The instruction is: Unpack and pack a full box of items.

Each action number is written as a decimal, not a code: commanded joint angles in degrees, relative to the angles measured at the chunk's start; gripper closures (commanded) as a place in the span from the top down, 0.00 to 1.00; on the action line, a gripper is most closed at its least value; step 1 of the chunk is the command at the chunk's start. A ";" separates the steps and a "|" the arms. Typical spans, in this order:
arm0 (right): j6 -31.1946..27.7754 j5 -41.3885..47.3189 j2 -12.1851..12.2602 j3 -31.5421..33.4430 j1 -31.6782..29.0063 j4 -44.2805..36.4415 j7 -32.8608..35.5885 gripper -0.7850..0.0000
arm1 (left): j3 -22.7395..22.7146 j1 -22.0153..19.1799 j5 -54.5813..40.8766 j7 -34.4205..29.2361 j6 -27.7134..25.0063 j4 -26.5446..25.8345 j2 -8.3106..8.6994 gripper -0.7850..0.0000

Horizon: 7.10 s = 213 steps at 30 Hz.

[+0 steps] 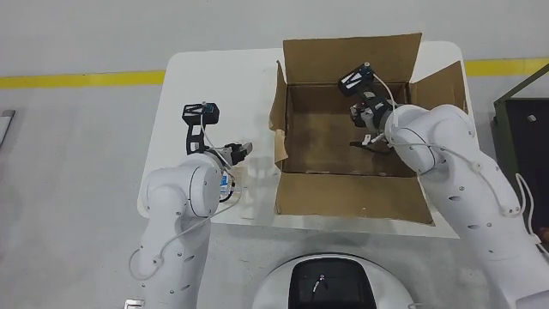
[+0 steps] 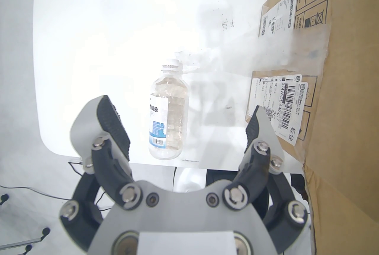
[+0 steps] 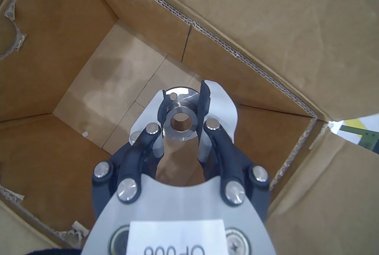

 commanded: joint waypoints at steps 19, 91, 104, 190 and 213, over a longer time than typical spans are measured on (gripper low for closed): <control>1.32 2.59 2.13 17.34 -5.12 -16.00 -0.14 0.00 | 0.00 0.00 0.00 0.00 0.00 0.00 0.00 1.00; 4.95 4.62 5.53 29.10 -24.37 0.12 3.00 0.16 | 0.00 0.00 0.00 0.00 0.00 0.00 0.00 1.00; 5.79 6.60 5.95 29.89 -23.17 -0.55 0.31 0.34 | 0.00 0.00 0.00 0.00 0.00 0.00 0.00 1.00; -5.93 6.58 5.85 33.26 -27.60 -14.98 -60.17 0.00 | 0.19 2.91 3.24 3.39 -15.06 19.60 1.67 0.89; 0.06 11.90 5.90 37.12 -26.18 -15.81 -53.16 1.00 | -2.28 3.40 1.47 3.25 -11.10 14.43 1.86 0.00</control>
